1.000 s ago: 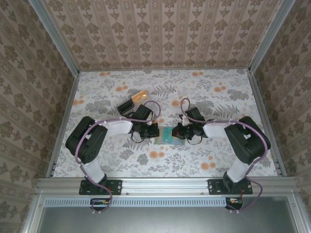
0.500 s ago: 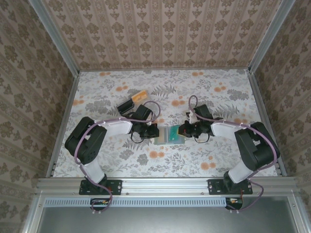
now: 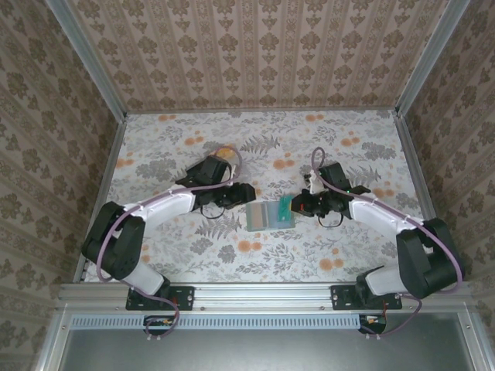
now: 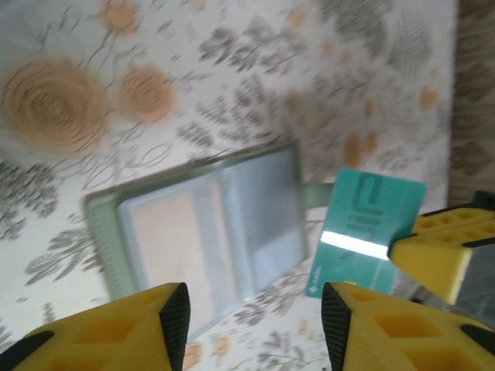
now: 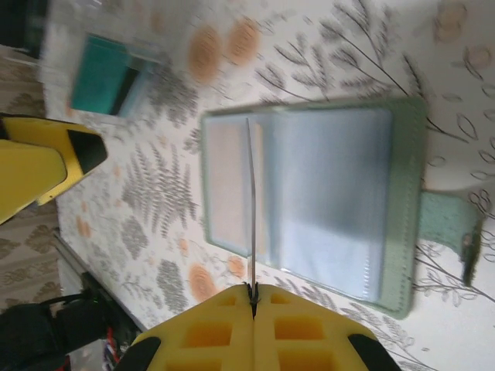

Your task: Take the credit cards out of the card holder

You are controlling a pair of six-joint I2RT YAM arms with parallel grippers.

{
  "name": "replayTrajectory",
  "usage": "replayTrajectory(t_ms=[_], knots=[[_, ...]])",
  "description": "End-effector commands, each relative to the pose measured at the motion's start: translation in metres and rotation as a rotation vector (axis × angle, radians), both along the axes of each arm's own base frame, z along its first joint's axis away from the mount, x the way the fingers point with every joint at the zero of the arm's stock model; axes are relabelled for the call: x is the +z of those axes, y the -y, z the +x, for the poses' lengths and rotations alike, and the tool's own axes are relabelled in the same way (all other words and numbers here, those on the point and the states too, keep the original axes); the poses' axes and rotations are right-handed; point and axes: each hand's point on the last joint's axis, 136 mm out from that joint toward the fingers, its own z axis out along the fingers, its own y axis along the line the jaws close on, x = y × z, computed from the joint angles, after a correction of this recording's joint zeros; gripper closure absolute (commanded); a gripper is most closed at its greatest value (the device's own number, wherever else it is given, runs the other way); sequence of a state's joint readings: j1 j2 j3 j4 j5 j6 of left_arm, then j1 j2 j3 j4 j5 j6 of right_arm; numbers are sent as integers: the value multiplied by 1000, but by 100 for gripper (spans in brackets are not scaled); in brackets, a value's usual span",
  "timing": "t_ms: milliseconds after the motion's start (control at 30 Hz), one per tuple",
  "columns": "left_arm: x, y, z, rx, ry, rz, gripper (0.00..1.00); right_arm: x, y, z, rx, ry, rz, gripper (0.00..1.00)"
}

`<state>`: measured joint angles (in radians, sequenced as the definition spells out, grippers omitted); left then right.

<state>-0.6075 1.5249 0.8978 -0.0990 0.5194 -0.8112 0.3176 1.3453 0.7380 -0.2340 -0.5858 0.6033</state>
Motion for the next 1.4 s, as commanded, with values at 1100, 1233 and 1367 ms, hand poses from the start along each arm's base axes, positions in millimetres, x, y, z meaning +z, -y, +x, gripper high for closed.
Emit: replayTrajectory(t_ms=[1100,1233,1367], knots=[[109,46,-3,-118,43,-523,88,109,-40,28,75,221,396,100],[114,46,-3,-121,54,-529,99,108,-40,28,75,218,393,100],[119,44,-5,-126,69,-529,100,102,-39,28,66,208,375,84]])
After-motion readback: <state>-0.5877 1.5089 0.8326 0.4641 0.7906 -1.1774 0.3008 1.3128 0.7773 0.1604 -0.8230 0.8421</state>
